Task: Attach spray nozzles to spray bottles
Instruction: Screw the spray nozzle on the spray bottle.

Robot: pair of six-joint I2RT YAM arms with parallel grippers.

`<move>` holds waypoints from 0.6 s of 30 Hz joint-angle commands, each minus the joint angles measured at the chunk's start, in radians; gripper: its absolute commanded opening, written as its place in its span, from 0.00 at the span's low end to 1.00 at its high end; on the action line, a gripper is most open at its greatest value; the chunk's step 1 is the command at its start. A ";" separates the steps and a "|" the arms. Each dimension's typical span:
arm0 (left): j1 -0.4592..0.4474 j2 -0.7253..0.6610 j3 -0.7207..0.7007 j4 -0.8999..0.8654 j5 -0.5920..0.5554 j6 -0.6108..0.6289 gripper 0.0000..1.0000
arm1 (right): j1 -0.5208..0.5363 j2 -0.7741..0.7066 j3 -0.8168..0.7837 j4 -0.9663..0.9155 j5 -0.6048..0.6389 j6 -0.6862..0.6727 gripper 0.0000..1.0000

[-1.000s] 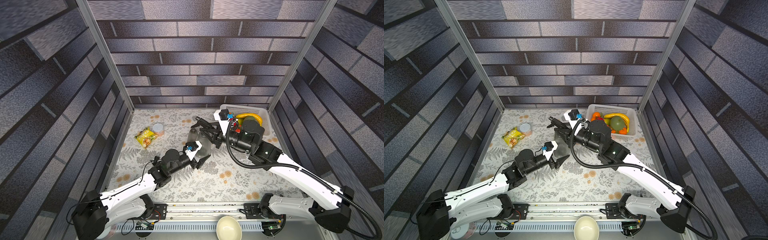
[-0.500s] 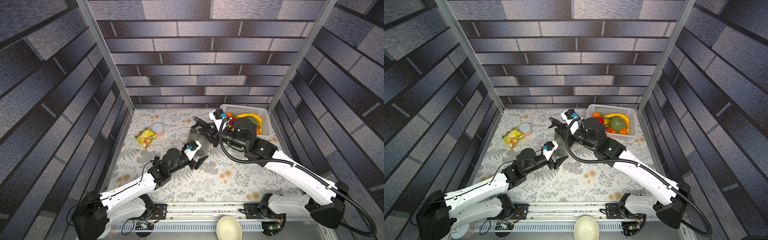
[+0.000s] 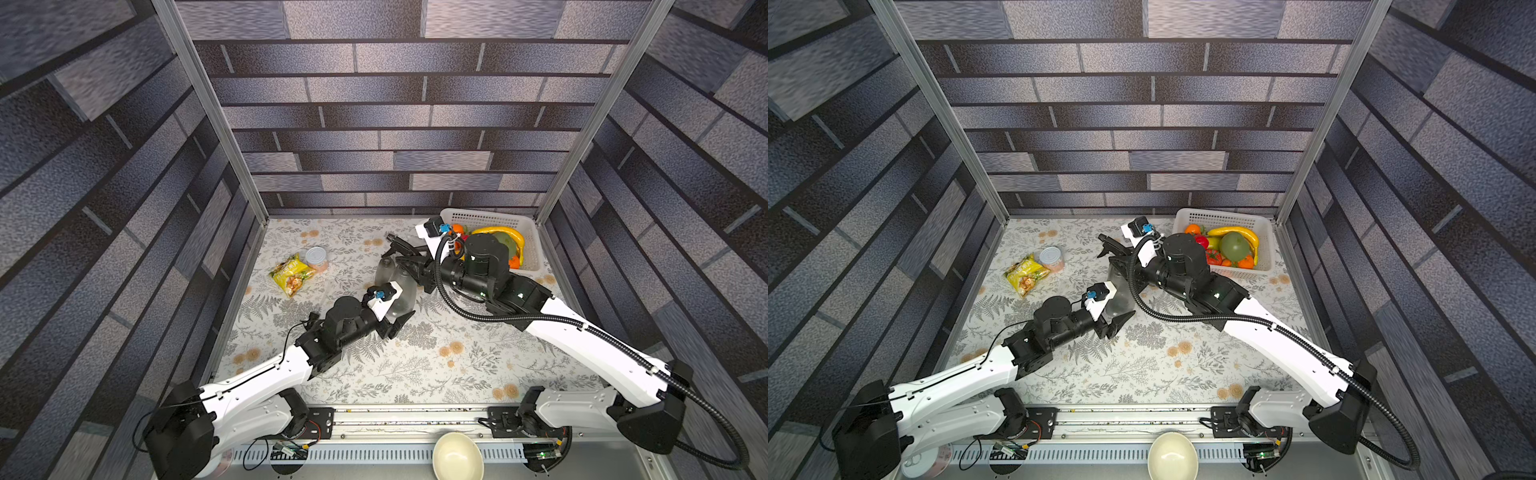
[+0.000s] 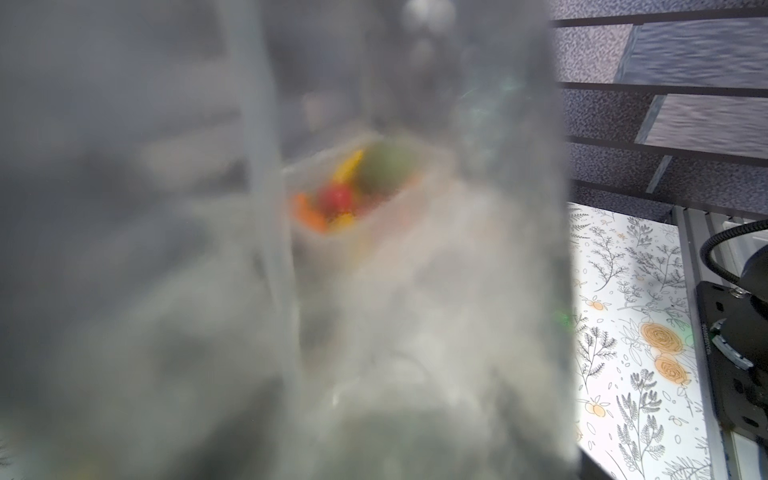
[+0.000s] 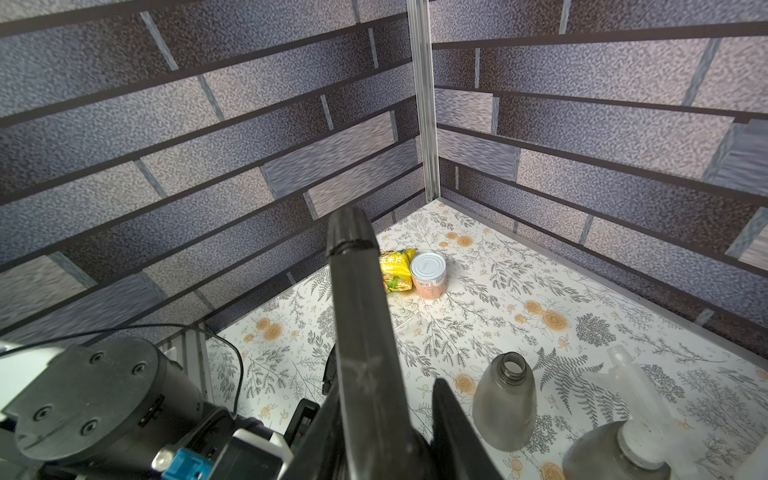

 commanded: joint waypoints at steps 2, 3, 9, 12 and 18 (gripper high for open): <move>0.017 -0.003 0.131 0.276 -0.135 -0.030 0.75 | 0.065 0.056 -0.076 -0.193 0.050 0.084 0.08; 0.014 0.004 0.144 0.275 -0.149 -0.021 0.75 | 0.092 0.069 -0.067 -0.199 0.116 0.087 0.07; 0.003 0.046 0.199 0.275 -0.204 0.016 0.75 | 0.228 0.180 0.035 -0.283 0.538 0.164 0.06; -0.004 0.064 0.216 0.286 -0.231 0.033 0.75 | 0.272 0.226 0.095 -0.315 0.694 0.227 0.05; -0.036 0.108 0.238 0.337 -0.272 0.091 0.75 | 0.335 0.356 0.240 -0.345 0.917 0.295 0.05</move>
